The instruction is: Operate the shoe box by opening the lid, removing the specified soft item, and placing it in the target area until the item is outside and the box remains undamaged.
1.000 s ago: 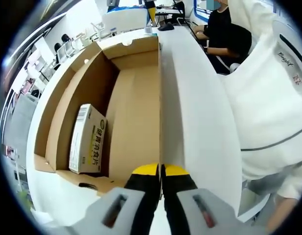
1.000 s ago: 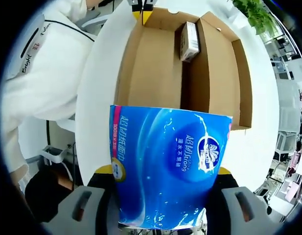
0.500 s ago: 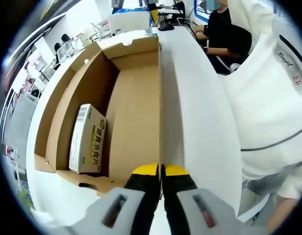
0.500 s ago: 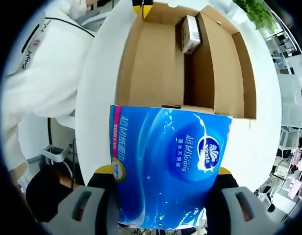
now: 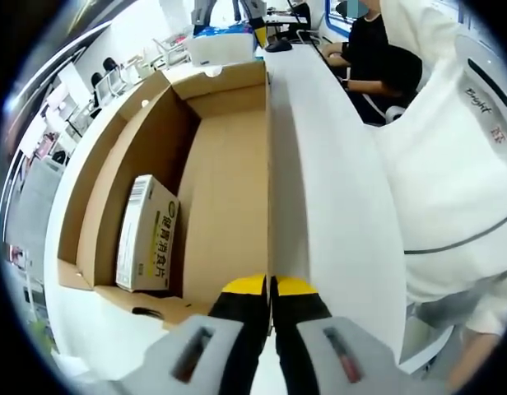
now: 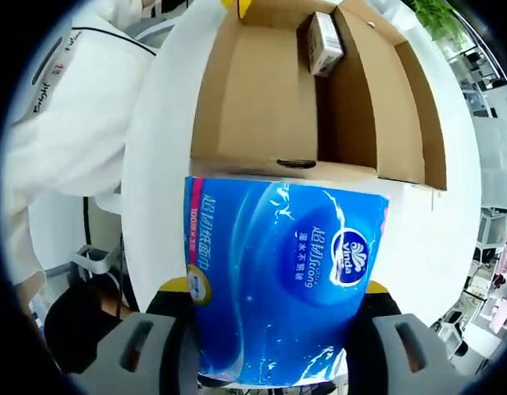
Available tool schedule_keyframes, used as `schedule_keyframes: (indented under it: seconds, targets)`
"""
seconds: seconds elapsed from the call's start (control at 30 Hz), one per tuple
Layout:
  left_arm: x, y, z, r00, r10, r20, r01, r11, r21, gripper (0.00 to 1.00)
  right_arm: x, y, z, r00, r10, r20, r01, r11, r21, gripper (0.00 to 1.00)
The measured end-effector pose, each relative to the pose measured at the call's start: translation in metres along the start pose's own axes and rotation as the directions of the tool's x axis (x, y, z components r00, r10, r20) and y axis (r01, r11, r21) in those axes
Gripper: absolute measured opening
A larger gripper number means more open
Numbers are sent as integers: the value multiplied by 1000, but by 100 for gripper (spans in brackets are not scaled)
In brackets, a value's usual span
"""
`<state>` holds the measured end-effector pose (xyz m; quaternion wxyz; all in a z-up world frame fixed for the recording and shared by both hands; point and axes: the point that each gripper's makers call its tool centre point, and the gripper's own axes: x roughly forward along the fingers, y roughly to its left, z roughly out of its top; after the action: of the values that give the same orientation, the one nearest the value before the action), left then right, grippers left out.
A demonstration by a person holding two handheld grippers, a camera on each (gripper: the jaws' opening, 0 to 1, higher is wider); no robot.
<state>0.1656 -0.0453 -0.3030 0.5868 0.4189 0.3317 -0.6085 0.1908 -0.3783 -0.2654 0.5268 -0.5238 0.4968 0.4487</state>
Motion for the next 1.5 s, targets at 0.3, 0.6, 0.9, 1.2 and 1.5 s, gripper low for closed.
schedule_keyframes:
  seconds: [0.3, 0.6, 0.9, 1.2, 1.5]
  targets:
    - [0, 0, 0, 1000, -1, 1, 1, 1000, 2, 1, 8, 0, -1, 1000, 8, 2, -8, 1000, 7, 70]
    - [0, 0, 0, 1000, -2, 1, 2, 1000, 12, 1, 15, 3, -4, 1000, 29, -4, -29, 1000, 0, 71]
    - [0, 0, 0, 1000, 0, 3, 0, 1000, 10, 1, 19, -1, -6, 1000, 16, -6, -16, 1000, -13, 73]
    - [0, 0, 0, 1000, 1, 5, -1, 1000, 10, 1, 18, 0, -7, 1000, 15, -5, -15, 1000, -15, 74]
    - [0, 0, 0, 1000, 0, 4, -1, 1000, 11, 1, 13, -1, -4, 1000, -1, 23, 1, 1000, 5, 75]
